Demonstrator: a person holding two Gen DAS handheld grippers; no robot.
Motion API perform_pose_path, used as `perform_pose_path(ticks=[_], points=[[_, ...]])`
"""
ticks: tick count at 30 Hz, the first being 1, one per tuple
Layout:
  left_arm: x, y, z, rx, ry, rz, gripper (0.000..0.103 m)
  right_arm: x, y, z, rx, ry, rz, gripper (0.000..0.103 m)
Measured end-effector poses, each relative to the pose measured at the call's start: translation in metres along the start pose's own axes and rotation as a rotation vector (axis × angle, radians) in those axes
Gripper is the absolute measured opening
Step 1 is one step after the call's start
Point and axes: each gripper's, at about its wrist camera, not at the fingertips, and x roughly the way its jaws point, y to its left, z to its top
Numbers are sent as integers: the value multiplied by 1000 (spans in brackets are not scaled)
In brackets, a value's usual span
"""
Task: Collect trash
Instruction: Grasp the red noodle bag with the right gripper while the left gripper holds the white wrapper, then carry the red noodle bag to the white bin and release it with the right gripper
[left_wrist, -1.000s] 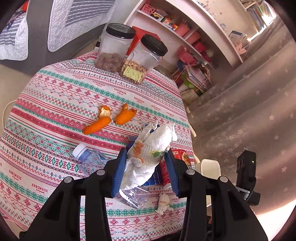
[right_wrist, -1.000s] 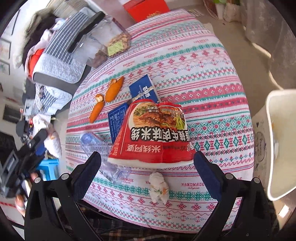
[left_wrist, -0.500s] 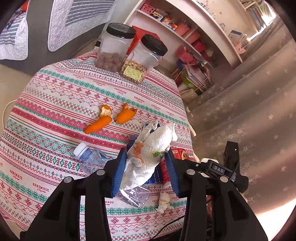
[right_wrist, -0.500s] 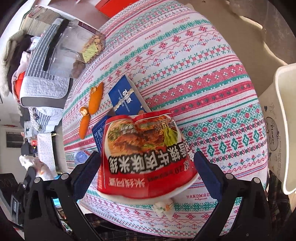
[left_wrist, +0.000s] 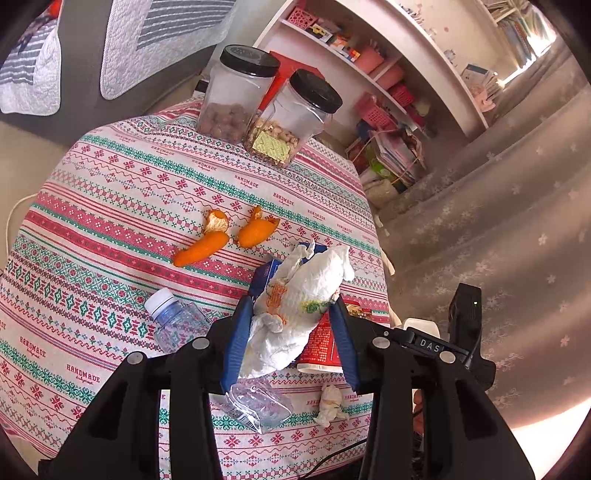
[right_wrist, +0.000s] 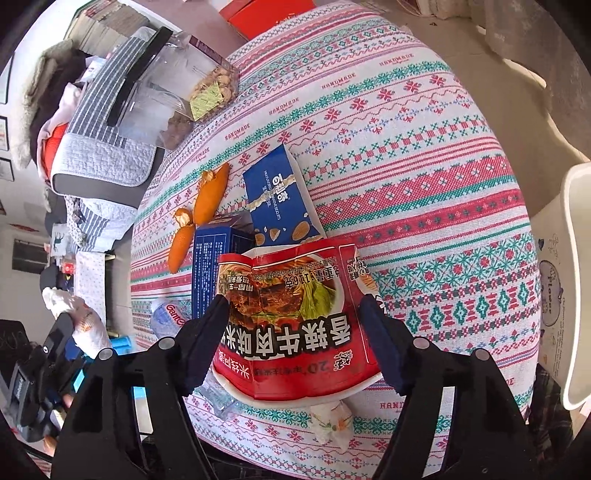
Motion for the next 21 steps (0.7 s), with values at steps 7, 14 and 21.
perform_pose_path(ticks=[7, 14, 21], points=[[7, -4, -2, 14, 10, 3, 43, -3, 2, -1, -27, 18, 24, 36], [6, 0, 0, 11, 10, -5, 43, -15, -24, 1, 8, -23, 84, 85], [9, -3, -1, 15, 21, -13, 43, 23, -47, -2, 63, 80, 277, 89]])
